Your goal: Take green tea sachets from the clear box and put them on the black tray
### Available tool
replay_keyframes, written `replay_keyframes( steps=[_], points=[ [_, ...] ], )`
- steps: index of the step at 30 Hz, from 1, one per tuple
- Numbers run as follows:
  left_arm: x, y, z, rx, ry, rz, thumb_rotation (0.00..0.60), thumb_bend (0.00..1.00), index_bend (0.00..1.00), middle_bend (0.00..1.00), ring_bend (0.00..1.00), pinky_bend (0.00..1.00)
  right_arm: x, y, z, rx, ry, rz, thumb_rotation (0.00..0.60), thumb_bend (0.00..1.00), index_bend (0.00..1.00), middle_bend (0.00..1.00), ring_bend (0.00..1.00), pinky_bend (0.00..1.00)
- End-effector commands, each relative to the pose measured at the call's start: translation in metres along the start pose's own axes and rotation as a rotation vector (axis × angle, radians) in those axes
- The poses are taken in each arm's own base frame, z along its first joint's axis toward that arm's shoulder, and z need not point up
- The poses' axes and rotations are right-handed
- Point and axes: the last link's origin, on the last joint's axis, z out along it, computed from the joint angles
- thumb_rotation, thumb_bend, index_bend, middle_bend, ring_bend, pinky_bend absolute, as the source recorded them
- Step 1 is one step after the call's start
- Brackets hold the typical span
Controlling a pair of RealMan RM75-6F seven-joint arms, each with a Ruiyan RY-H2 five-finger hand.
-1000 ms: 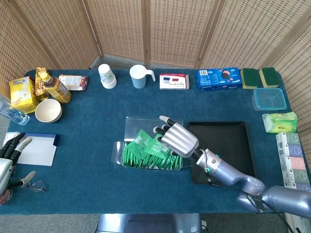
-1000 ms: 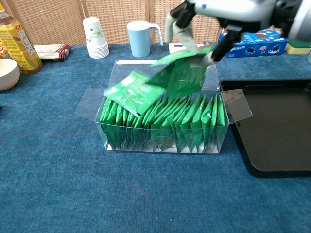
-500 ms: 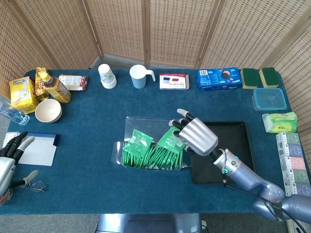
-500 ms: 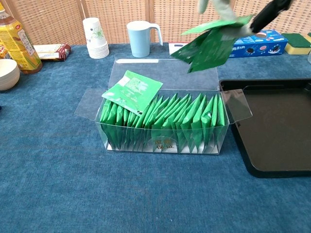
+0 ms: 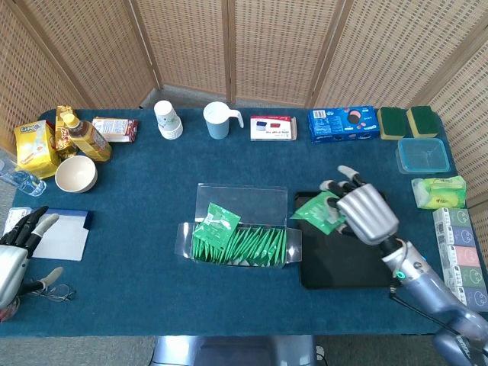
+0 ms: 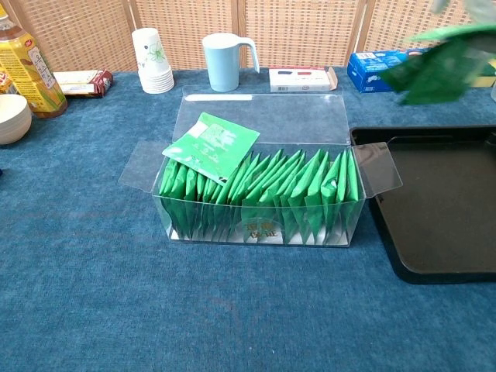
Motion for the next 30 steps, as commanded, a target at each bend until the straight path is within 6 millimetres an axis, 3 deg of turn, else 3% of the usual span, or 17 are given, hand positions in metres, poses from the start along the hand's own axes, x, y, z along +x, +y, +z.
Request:
replay_keyframes(
  steps=[1, 7, 9, 11, 14, 16, 25, 30],
  points=[
    [0.0, 0.003, 0.002, -0.008, 0.0, 0.0, 0.592, 0.18, 0.09, 0.03, 0.08, 0.27, -0.01, 0.012, -0.016, -0.044, -0.038, 0.001, 0.6, 0.44, 0.69, 0.36, 0.45, 0.18],
    [0.0, 0.007, 0.003, -0.019, -0.001, 0.003, 0.591, 0.18, 0.09, 0.03, 0.08, 0.27, -0.035, 0.019, -0.029, -0.068, -0.124, 0.01, 0.6, 0.44, 0.58, 0.31, 0.39, 0.16],
    [0.001, 0.007, 0.002, -0.018, 0.0, 0.005, 0.591, 0.18, 0.09, 0.03, 0.08, 0.27, -0.04, 0.019, -0.028, -0.065, -0.135, 0.009, 0.6, 0.44, 0.47, 0.28, 0.36, 0.15],
    [0.002, 0.007, 0.001, -0.013, 0.001, 0.007, 0.591, 0.18, 0.09, 0.03, 0.08, 0.27, -0.045, 0.02, -0.026, -0.065, -0.148, 0.004, 0.6, 0.44, 0.27, 0.22, 0.32, 0.13],
    [0.002, 0.005, -0.001, -0.004, 0.001, 0.007, 0.589, 0.18, 0.09, 0.03, 0.08, 0.27, -0.05, 0.021, -0.023, -0.073, -0.164, 0.003, 0.6, 0.43, 0.06, 0.15, 0.26, 0.12],
    [0.002, 0.004, -0.003, 0.002, 0.001, 0.007, 0.59, 0.18, 0.09, 0.03, 0.08, 0.27, -0.051, 0.022, -0.022, -0.081, -0.17, -0.006, 0.6, 0.42, 0.01, 0.11, 0.22, 0.11],
    [0.0, 0.001, -0.004, 0.009, -0.003, 0.001, 0.591, 0.18, 0.09, 0.03, 0.08, 0.27, -0.045, 0.024, -0.024, -0.129, -0.138, -0.015, 0.6, 0.32, 0.0, 0.01, 0.1, 0.09],
    [0.0, 0.001, -0.004, 0.008, -0.004, -0.001, 0.59, 0.18, 0.09, 0.03, 0.08, 0.27, -0.042, 0.026, -0.029, -0.152, -0.12, -0.01, 0.6, 0.3, 0.0, 0.0, 0.05, 0.09]
  ],
)
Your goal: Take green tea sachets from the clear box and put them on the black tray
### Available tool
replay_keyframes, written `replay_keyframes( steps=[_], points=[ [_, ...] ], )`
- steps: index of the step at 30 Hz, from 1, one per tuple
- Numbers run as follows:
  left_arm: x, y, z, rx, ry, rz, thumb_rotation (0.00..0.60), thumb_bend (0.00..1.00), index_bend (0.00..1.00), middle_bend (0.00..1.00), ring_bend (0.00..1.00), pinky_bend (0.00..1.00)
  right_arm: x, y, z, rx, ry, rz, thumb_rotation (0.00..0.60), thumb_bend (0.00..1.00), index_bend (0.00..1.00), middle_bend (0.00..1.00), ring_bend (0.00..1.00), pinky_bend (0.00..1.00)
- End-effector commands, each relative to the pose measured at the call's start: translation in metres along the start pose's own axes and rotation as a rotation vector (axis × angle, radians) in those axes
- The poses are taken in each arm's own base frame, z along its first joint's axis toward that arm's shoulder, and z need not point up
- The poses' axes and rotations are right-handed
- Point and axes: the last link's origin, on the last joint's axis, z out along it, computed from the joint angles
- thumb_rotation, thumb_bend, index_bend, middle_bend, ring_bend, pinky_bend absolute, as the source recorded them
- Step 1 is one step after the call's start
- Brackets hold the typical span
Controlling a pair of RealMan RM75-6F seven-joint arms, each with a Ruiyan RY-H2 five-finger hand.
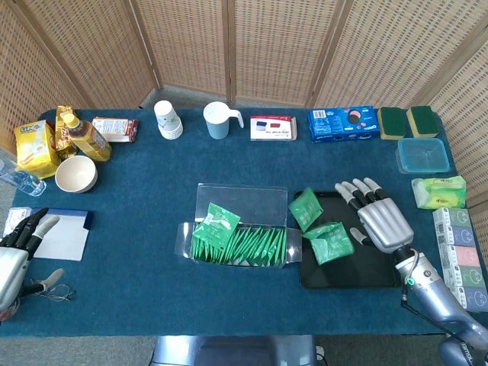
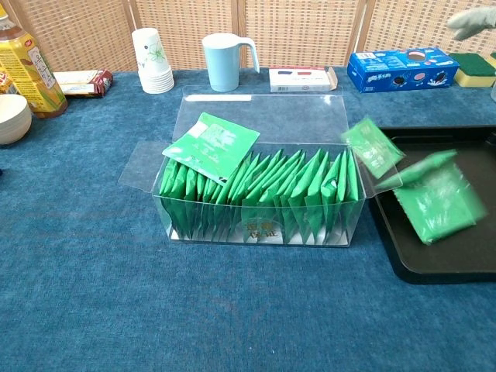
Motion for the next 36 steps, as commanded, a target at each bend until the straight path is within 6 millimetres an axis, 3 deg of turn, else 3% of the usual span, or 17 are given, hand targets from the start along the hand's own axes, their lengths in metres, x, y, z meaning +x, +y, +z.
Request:
replay_keyframes(
  steps=[1, 14, 28, 36],
  points=[
    [0.0, 0.0, 0.0, 0.0, 0.001, 0.0, 0.591, 0.18, 0.09, 0.03, 0.08, 0.27, 0.001, 0.002, -0.003, -0.014, 0.011, 0.003, 0.6, 0.3, 0.0, 0.0, 0.04, 0.09],
    [-0.007, -0.008, -0.014, 0.067, -0.022, -0.003, 0.587, 0.18, 0.09, 0.03, 0.08, 0.27, 0.003, 0.019, -0.044, -0.248, 0.101, 0.055, 0.6, 0.29, 0.0, 0.0, 0.0, 0.06],
    [-0.027, -0.017, -0.043, 0.175, -0.069, -0.028, 0.587, 0.18, 0.09, 0.03, 0.08, 0.27, -0.027, 0.013, -0.101, -0.447, 0.122, 0.108, 0.6, 0.29, 0.0, 0.0, 0.0, 0.06],
    [-0.026, -0.009, -0.042, 0.145, -0.047, -0.036, 0.586, 0.18, 0.09, 0.03, 0.08, 0.26, -0.028, 0.012, -0.109, -0.447, 0.129, 0.129, 0.6, 0.29, 0.0, 0.0, 0.0, 0.06]
  ],
)
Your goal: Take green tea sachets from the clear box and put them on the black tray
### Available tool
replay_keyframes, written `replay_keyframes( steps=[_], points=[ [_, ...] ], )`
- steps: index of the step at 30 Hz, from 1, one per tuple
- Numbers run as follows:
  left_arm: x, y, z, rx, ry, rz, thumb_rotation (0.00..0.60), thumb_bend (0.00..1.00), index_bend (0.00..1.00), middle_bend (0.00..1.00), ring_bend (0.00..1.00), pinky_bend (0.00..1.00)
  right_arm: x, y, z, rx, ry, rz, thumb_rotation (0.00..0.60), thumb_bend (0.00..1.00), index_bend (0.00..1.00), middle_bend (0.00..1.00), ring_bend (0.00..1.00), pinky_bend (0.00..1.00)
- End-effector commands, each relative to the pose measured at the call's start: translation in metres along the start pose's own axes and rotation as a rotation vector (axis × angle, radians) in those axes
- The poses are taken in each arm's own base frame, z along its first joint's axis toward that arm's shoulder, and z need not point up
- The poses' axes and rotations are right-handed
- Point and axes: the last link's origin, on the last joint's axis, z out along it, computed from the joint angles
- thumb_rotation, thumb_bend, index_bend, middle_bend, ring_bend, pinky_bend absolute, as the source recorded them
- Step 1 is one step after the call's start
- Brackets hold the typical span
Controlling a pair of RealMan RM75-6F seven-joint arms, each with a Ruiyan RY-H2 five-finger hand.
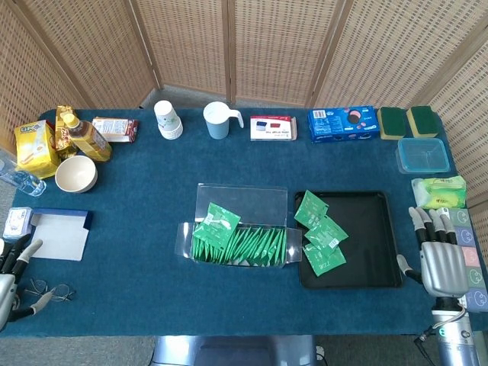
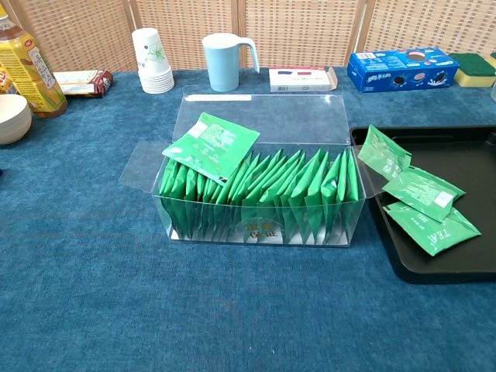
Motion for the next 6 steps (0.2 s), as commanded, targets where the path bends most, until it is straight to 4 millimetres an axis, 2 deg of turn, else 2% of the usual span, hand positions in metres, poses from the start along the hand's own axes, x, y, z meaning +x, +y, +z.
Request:
replay_keyframes(
  steps=[1, 6],
  points=[
    [0.0017, 0.0033, 0.0017, -0.014, 0.009, 0.001, 0.585, 0.18, 0.09, 0.03, 0.08, 0.27, 0.0013, -0.0002, -0.0006, 0.007, 0.003, 0.003, 0.6, 0.29, 0.0, 0.0, 0.0, 0.06],
    [0.0033, 0.0058, 0.004, -0.023, 0.016, 0.001, 0.586, 0.18, 0.09, 0.03, 0.08, 0.27, -0.0023, 0.0007, -0.001, 0.002, -0.021, 0.001, 0.6, 0.29, 0.0, 0.0, 0.0, 0.06]
  ],
)
